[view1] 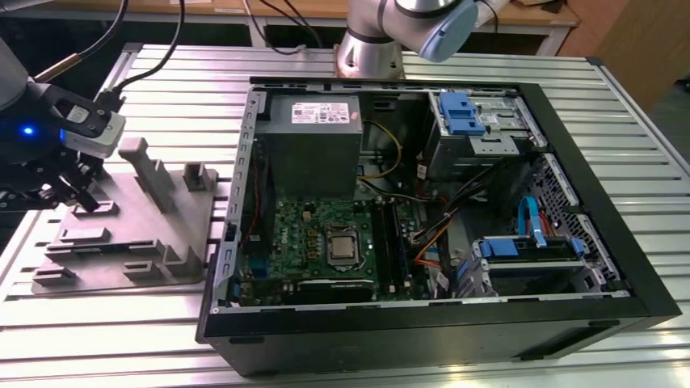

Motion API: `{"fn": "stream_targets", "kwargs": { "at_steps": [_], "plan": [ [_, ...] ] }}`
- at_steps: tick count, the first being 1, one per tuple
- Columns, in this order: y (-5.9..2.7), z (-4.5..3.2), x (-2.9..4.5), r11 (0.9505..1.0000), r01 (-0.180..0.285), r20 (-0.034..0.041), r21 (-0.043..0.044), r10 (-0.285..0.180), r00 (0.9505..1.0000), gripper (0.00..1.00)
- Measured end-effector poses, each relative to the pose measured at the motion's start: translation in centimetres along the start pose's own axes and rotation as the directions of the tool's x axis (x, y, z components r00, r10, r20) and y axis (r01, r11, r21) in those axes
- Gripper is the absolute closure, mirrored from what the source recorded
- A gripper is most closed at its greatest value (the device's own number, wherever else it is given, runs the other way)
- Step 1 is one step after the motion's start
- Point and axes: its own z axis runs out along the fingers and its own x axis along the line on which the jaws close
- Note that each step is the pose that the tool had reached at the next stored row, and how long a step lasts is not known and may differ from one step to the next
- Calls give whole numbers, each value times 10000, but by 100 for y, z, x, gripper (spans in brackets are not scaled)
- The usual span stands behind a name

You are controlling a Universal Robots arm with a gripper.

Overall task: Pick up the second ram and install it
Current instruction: 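Pick up the second ram and move it above second insertion slot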

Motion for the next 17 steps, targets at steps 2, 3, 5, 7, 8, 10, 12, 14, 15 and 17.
{"fn": "stream_targets", "kwargs": {
  "at_steps": [2, 3, 5, 7, 8, 10, 12, 14, 15, 17],
  "plan": [
    [-1, 12, 0, 9994, 360, -15, -9, -360, 9994, 90],
    [-1, 19, 0, 9985, 549, -23, -14, -549, 9985, 90],
    [-1, 31, 1, 9959, 907, -38, -24, -908, 9959, 90],
    [-2, 46, 1, 9919, 1270, -53, -34, -1270, 9919, 90],
    [-2, 53, 1, 9895, 1448, -60, -40, -1448, 9894, 90],
    [-3, 68, 2, 9834, 1813, -75, -51, -1813, 9834, 90],
    [-4, 83, 2, 9761, 2170, -89, -64, -2171, 9761, 90],
    [-5, 99, 2, 9677, 2520, -101, -75, -2521, 9677, 90],
    [-5, 106, 2, 9630, 2693, -108, -82, -2694, 9630, 90],
    [-6, 120, 3, 9527, 3037, -121, -95, -3038, 9527, 90]
  ]
}}
